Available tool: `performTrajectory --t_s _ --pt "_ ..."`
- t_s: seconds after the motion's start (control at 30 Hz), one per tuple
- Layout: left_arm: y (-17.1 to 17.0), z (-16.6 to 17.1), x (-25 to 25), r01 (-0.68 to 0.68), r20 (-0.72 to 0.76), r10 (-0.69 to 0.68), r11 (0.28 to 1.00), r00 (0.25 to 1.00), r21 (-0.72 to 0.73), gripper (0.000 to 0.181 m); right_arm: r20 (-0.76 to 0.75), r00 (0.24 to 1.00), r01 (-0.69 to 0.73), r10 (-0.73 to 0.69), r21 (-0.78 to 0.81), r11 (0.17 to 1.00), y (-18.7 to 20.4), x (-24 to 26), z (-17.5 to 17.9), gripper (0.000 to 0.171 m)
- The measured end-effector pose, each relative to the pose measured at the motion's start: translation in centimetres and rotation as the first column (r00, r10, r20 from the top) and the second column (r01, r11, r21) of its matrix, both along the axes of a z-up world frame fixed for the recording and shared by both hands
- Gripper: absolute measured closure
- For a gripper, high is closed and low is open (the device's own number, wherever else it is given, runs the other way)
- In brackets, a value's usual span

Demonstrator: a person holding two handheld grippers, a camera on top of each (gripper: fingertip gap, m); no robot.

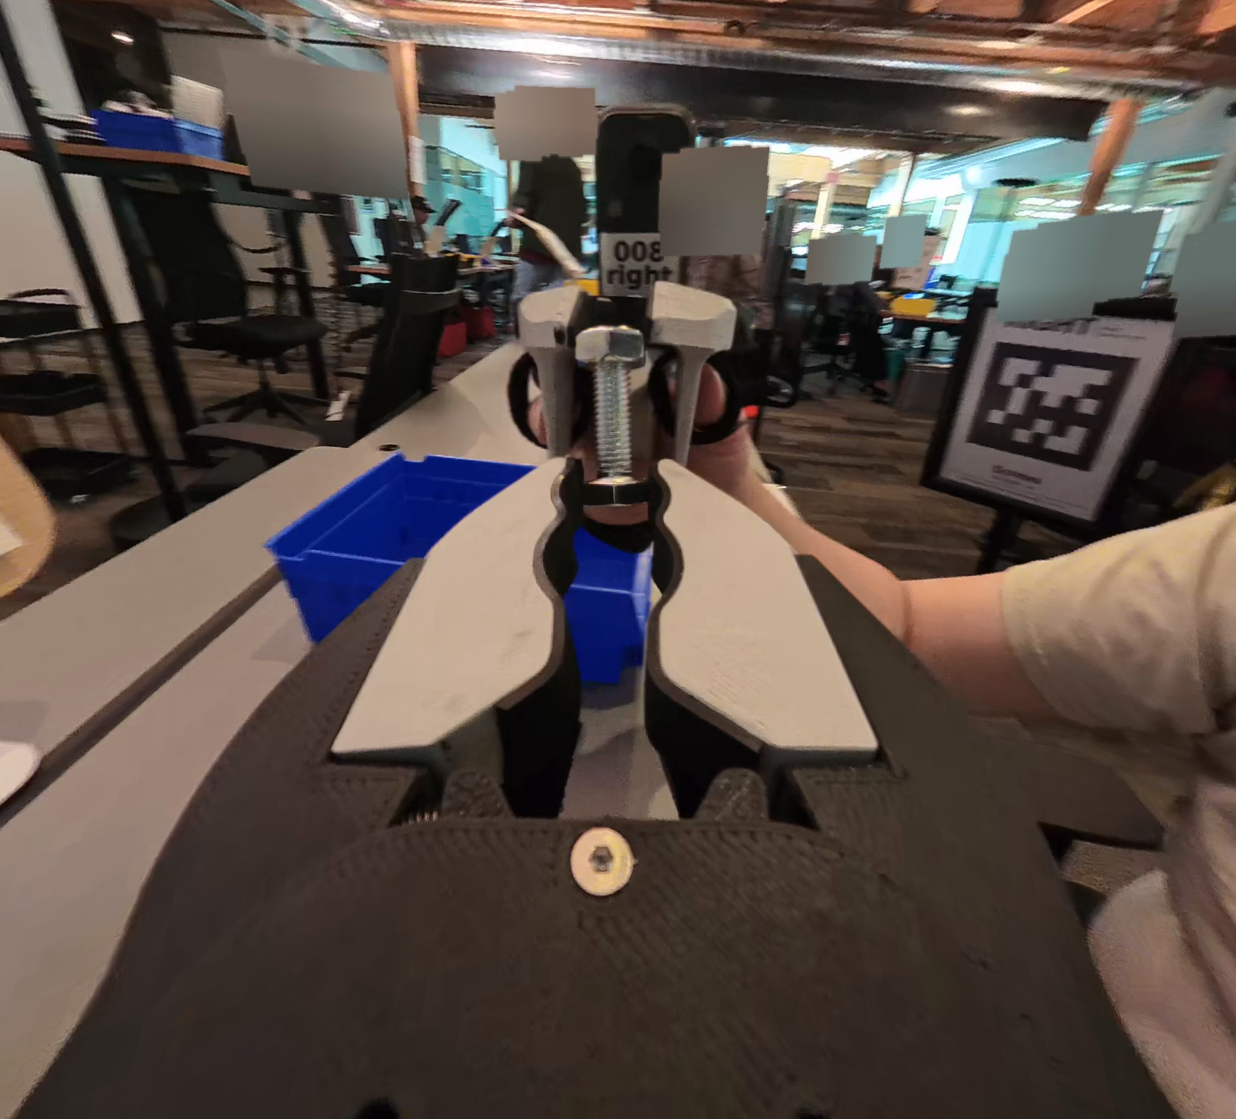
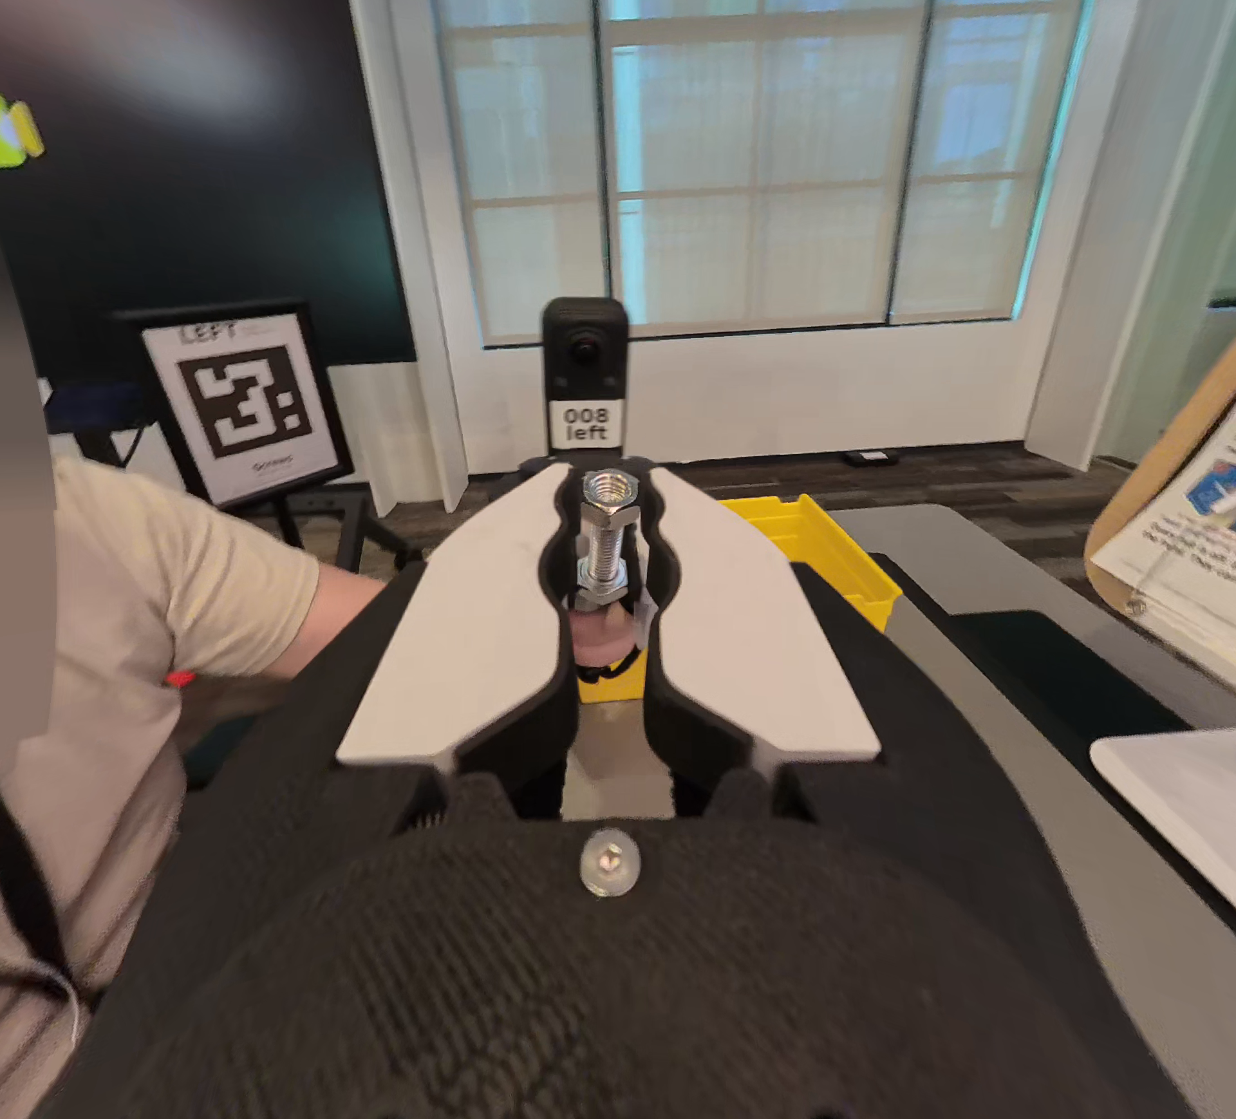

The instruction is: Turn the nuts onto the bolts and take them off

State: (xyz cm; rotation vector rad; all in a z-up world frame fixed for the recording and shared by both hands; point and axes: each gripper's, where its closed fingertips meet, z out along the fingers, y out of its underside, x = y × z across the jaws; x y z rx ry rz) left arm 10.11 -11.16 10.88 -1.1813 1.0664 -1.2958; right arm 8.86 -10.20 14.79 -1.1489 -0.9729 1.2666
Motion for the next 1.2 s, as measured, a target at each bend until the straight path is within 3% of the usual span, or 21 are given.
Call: performTrajectory --t_s 0.17,0.47,0.6,1.0,1.2 --pt "2.1 0.0 -0.7 -0.213 -0.027 0.216 0.972 0.976 0.100 0.163 -0.063 0.994 0.083 -0.094 -0.152 0.985 1.9 -0.4 -0.1 0.153" --pt "4.3 -0.9 -1.2 -0.458 -0.105 0.502 0.842 0.858 0.286 0.163 -0.022 0.953 0.290 -0.301 -0.211 0.933 3.8 -0.3 -1.0 0.153" --pt "4.6 -1.1 -1.2 -0.479 -0.109 0.528 0.826 0.842 0.298 0.163 -0.018 0.935 0.341 -0.353 -0.221 0.914 4.1 -0.3 -1.2 0.153" --pt "3.9 -0.5 -1.2 -0.434 -0.088 0.467 0.865 0.880 0.252 0.163 0.001 0.943 0.326 -0.332 -0.190 0.926 3.4 -0.3 -0.7 0.153" --pt "4.2 -0.8 -1.2 -0.468 -0.098 0.534 0.803 0.840 0.368 0.163 0.063 0.947 0.321 -0.315 -0.216 0.922 3.4 0.0 -1.2 0.153"
